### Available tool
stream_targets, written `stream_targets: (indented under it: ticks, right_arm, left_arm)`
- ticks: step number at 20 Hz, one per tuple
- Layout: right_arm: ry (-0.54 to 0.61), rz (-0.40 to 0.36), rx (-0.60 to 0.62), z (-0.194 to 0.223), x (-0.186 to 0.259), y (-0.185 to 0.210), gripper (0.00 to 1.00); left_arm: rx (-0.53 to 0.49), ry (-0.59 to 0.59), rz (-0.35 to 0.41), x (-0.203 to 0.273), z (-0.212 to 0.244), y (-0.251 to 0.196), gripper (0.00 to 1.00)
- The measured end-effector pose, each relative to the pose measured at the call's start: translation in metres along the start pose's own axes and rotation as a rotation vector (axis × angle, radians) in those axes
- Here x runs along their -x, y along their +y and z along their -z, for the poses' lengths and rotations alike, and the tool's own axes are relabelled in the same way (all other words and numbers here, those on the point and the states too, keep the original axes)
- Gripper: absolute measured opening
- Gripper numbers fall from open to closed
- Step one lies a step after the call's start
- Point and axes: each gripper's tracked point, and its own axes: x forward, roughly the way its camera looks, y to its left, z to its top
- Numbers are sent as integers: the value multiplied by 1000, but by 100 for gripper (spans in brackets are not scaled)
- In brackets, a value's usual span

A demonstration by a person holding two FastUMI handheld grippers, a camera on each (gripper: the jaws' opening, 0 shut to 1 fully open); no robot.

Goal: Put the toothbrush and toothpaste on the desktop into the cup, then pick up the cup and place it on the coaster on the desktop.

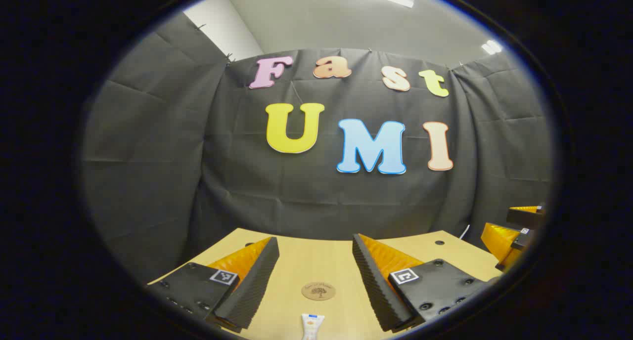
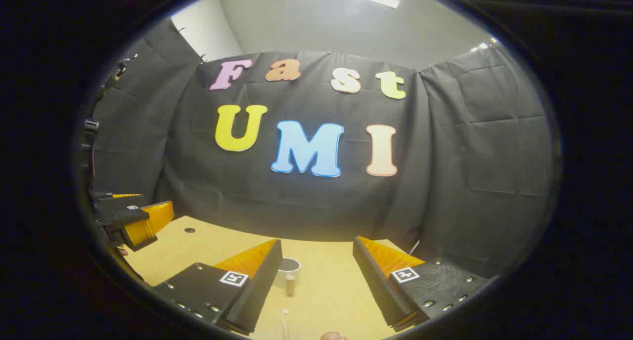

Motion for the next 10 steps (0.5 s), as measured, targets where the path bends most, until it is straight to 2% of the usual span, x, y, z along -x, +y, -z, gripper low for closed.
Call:
stream_targets:
  ticks: [1,2,4,5,8,10]
  right_arm:
    - [0,-4,5,0,-1,1,89]
    - [-3,-10,11,-1,-2,2,89]
    - [-2,-32,13,-1,-6,5,89]
    - [-3,-49,16,-3,-7,8,89]
    - [-13,-71,45,-6,-9,9,89]
    - [-16,-75,43,-7,-11,10,89]
  left_arm:
    - [3,2,2,-1,0,-1,92]
    - [11,5,6,-4,1,-2,99]
    - [9,4,5,-5,0,-3,99]
    - [-1,-4,1,-7,-3,-3,92]
    - [-30,-18,25,-10,-8,-14,99]
    - [-35,-18,23,-11,-8,-15,99]
